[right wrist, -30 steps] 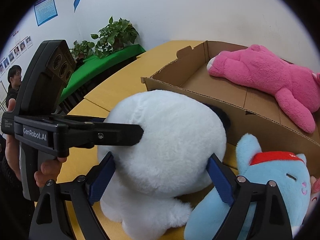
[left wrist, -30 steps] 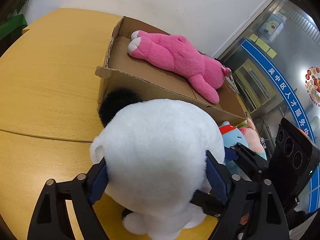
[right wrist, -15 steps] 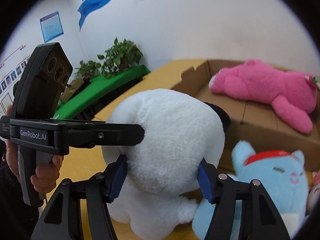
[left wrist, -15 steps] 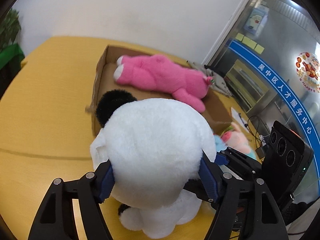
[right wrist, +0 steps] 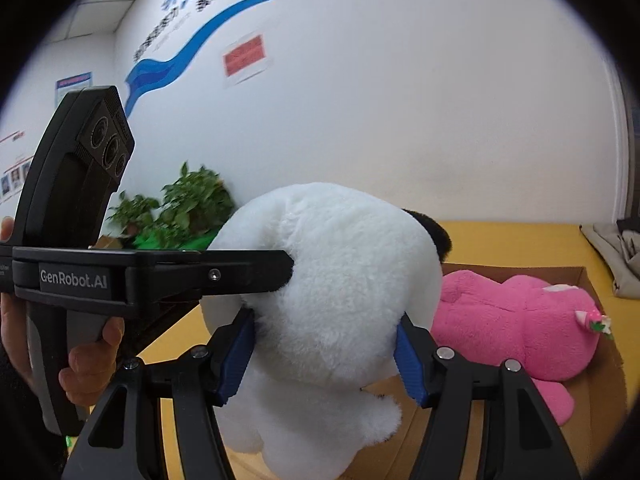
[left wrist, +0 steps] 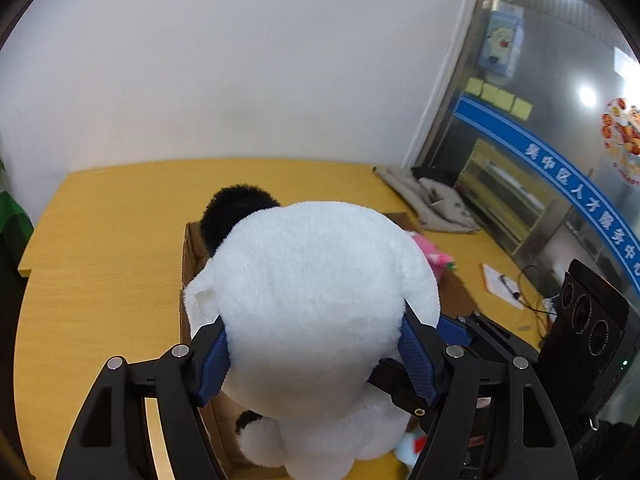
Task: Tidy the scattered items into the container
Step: 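Lift the white plush toy with both grippers and carry it over the box, then lower the white plush beside the pink bear, open both grippers, withdraw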
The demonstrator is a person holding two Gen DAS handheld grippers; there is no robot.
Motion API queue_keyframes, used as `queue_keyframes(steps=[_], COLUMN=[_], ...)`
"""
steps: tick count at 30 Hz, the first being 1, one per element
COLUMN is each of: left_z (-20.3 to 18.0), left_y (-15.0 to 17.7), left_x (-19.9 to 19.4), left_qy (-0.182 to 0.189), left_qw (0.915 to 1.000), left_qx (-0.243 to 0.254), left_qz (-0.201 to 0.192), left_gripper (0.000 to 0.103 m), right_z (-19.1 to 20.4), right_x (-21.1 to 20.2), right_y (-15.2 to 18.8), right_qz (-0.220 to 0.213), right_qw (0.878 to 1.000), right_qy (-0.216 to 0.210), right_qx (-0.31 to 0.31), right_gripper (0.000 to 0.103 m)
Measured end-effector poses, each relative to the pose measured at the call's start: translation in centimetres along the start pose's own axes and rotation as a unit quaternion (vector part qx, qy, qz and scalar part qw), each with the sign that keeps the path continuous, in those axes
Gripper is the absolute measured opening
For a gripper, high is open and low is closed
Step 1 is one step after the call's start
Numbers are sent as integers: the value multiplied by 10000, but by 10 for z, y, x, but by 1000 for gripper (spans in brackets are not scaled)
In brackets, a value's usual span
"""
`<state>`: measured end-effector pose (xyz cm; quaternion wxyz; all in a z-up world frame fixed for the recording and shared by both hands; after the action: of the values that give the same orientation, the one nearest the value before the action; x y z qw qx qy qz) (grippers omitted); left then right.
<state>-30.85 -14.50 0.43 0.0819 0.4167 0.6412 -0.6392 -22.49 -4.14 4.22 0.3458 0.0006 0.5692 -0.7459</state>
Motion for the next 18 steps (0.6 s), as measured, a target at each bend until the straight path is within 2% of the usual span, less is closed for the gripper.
queue_keyframes(steps=[3, 6, 8, 12, 15, 16, 18], left_z=[28, 43, 45, 51, 48, 47, 38], left_y=[25, 66, 77, 82, 79, 77, 71], left_x=[50, 84, 87, 78, 72, 68, 52], left_qy=[-7, -128, -212, -176, -237, -301, -449], left_qw=[9978, 9924, 9931, 9927, 9923, 9926, 9946], left_qx=[-299, -406, -375, -505, -568, -582, -471], left_qz=[592, 1152, 1086, 1080, 1073, 1026, 810], left_gripper=[77, 78, 79, 84, 91, 91, 90], right_z=[-22, -40, -45, -38, -38, -39, -45], right_x=[44, 76, 91, 92, 91, 86, 70], right_y=[22, 62, 88, 90, 95, 97, 90], right_qz=[377, 1090, 1599, 1744, 2007, 2204, 2219], right_qw=[9982, 9911, 9823, 9780, 9727, 9688, 9701], right_qy=[175, 359, 403, 505, 497, 447, 487], right_qx=[421, 679, 893, 1023, 1053, 1038, 858], right_gripper=[62, 62, 62, 62, 72, 72, 73])
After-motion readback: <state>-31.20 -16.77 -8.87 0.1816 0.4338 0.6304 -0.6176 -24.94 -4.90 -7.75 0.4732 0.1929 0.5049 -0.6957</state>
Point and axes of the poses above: each gripper's, at about its wrist camera, not at the fingertips, and x roughly the way its jaws point, z to its left, y to its underside, the point moved 8 cm from there along x, roughly the way its jaws point, and after that the axes turned 8 degrees about x, right-handed, at the moved point
